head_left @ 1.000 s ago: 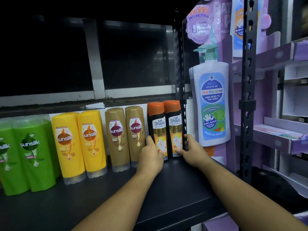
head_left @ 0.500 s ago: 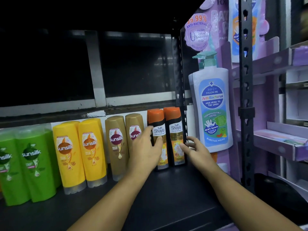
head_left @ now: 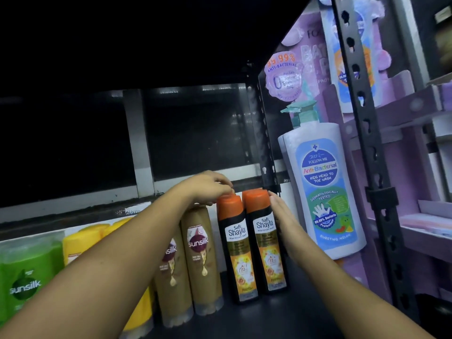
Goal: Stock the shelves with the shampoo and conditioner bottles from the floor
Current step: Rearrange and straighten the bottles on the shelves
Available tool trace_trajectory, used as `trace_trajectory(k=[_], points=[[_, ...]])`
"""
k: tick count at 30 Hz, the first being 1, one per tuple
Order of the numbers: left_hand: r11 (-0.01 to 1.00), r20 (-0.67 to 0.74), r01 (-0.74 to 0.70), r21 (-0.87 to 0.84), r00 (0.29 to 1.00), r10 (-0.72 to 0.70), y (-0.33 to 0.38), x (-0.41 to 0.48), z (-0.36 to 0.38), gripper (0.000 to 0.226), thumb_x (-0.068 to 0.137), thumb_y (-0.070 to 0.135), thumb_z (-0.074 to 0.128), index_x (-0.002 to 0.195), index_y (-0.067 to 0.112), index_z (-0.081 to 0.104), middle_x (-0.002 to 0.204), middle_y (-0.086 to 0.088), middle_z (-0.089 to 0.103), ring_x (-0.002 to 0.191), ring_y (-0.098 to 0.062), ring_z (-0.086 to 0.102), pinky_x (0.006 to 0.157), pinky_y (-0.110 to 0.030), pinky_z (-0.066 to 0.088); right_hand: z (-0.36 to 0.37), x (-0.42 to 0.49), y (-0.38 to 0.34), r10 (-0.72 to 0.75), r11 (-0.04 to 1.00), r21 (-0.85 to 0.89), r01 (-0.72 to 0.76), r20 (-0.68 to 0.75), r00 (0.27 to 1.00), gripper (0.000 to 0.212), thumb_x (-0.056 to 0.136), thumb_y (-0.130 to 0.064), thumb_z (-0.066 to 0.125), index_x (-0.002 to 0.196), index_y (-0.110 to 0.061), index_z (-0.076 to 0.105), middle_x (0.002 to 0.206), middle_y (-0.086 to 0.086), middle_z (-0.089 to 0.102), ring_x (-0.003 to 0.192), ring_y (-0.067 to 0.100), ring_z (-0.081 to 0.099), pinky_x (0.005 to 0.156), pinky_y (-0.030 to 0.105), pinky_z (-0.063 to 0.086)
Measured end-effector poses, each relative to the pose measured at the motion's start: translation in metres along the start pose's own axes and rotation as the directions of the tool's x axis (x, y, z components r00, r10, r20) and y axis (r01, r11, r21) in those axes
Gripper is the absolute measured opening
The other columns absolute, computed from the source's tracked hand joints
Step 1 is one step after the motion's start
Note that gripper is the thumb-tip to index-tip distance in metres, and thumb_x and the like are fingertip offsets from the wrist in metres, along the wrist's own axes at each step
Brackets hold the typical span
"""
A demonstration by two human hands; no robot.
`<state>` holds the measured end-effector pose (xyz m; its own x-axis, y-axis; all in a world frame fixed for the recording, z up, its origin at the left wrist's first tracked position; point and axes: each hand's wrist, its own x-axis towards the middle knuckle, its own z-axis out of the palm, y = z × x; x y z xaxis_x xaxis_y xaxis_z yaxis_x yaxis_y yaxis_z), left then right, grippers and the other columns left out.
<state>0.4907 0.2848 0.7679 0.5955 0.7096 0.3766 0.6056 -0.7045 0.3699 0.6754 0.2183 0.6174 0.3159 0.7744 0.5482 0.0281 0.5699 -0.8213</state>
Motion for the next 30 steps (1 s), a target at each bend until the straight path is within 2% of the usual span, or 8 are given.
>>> trace_trajectory(k=[2, 6, 13, 17, 22, 26, 28, 30], points=[[1.000, 0.097, 0.007, -0.019, 0.995, -0.005, 0.001, 0.008, -0.002, 0.027, 0.095, 0.035, 0.069, 0.121, 0.028, 0.069, 0.121, 0.001, 0.064, 0.105, -0.020, 0.067, 0.085, -0.039, 0.063, 0.002, 0.004, 0.006, 0.010, 0.998, 0.066, -0.011, 0.020, 1.000, 0.047, 0.099, -0.062, 0.046, 0.141, -0.041, 0.051, 0.128, -0.008, 0.069, 0.118, 0.012, 0.066, 0.094, 0.039, 0.053], [1.000, 0.206, 0.016, -0.002, 0.978, -0.016, 0.005, 0.017, -0.005, 0.024, 0.098, 0.032, 0.067, 0.121, 0.026, 0.071, 0.120, -0.002, 0.067, 0.101, -0.022, 0.070, 0.073, -0.033, 0.064, -0.001, 0.008, 0.018, 0.071, 0.992, 0.101, -0.081, 0.094, 0.993, 0.053, 0.094, -0.071, 0.047, 0.140, -0.044, 0.050, 0.128, -0.003, 0.069, 0.119, 0.018, 0.066, 0.103, 0.049, 0.050], [0.999, 0.198, 0.019, -0.029, 0.980, -0.013, -0.001, 0.023, -0.002, 0.017, 0.099, 0.024, 0.066, 0.115, 0.025, 0.073, 0.118, -0.004, 0.069, 0.100, -0.023, 0.071, 0.073, -0.036, 0.065, -0.002, 0.010, 0.020, 0.195, 0.959, 0.176, -0.224, 0.167, 0.966, 0.074, 0.089, -0.080, 0.043, 0.142, -0.029, 0.051, 0.128, 0.012, 0.069, 0.118, 0.031, 0.067, 0.103, 0.055, 0.050], [1.000, 0.190, 0.015, -0.012, 0.982, -0.012, -0.003, 0.024, -0.001, 0.019, 0.100, 0.025, 0.066, 0.118, 0.025, 0.072, 0.118, -0.003, 0.069, 0.101, -0.025, 0.072, 0.078, -0.040, 0.065, -0.001, 0.006, 0.015, 0.242, 0.949, 0.172, -0.265, 0.142, 0.960, 0.074, 0.093, -0.077, 0.033, 0.129, -0.023, 0.067, 0.124, 0.013, 0.071, 0.116, 0.033, 0.067, 0.106, 0.055, 0.047], [1.000, 0.184, 0.007, -0.002, 0.983, -0.007, -0.003, 0.024, 0.001, 0.019, 0.100, 0.026, 0.065, 0.118, 0.025, 0.071, 0.117, -0.003, 0.069, 0.099, -0.022, 0.071, 0.069, -0.031, 0.063, -0.002, 0.003, 0.013, 0.268, 0.939, 0.199, -0.280, 0.086, 0.960, 0.060, 0.099, -0.068, 0.032, 0.117, -0.029, 0.074, 0.120, 0.010, 0.073, 0.112, 0.030, 0.070, 0.103, 0.052, 0.050], [1.000, 0.185, 0.010, 0.002, 0.983, -0.010, -0.003, 0.025, 0.002, 0.019, 0.101, 0.026, 0.064, 0.118, 0.025, 0.071, 0.117, -0.003, 0.069, 0.098, -0.022, 0.071, 0.066, -0.030, 0.062, -0.005, -0.002, 0.021, 0.344, 0.931, 0.111, -0.347, 0.040, 0.938, 0.049, 0.103, -0.047, 0.040, 0.110, -0.010, 0.072, 0.107, 0.016, 0.076, 0.094, 0.032, 0.074, 0.088, 0.046, 0.058], [1.000, 0.189, 0.007, 0.006, 0.982, -0.008, -0.003, 0.025, 0.002, 0.019, 0.101, 0.027, 0.064, 0.119, 0.025, 0.070, 0.118, -0.003, 0.068, 0.099, -0.023, 0.071, 0.067, -0.031, 0.063, -0.006, -0.004, 0.023, 0.375, 0.922, 0.099, -0.375, 0.018, 0.927, 0.044, 0.103, -0.041, 0.041, 0.101, -0.011, 0.073, 0.102, 0.016, 0.076, 0.086, 0.030, 0.075, 0.081, 0.042, 0.058], [1.000, 0.187, 0.008, 0.010, 0.982, -0.010, -0.003, 0.026, 0.002, 0.020, 0.101, 0.027, 0.064, 0.119, 0.025, 0.070, 0.117, -0.003, 0.067, 0.099, -0.023, 0.070, 0.070, -0.032, 0.063, -0.007, -0.004, 0.024, 0.383, 0.917, 0.109, -0.383, 0.022, 0.924, 0.043, 0.102, -0.041, 0.043, 0.099, -0.011, 0.073, 0.104, 0.017, 0.076, 0.088, 0.031, 0.074, 0.086, 0.043, 0.057]])
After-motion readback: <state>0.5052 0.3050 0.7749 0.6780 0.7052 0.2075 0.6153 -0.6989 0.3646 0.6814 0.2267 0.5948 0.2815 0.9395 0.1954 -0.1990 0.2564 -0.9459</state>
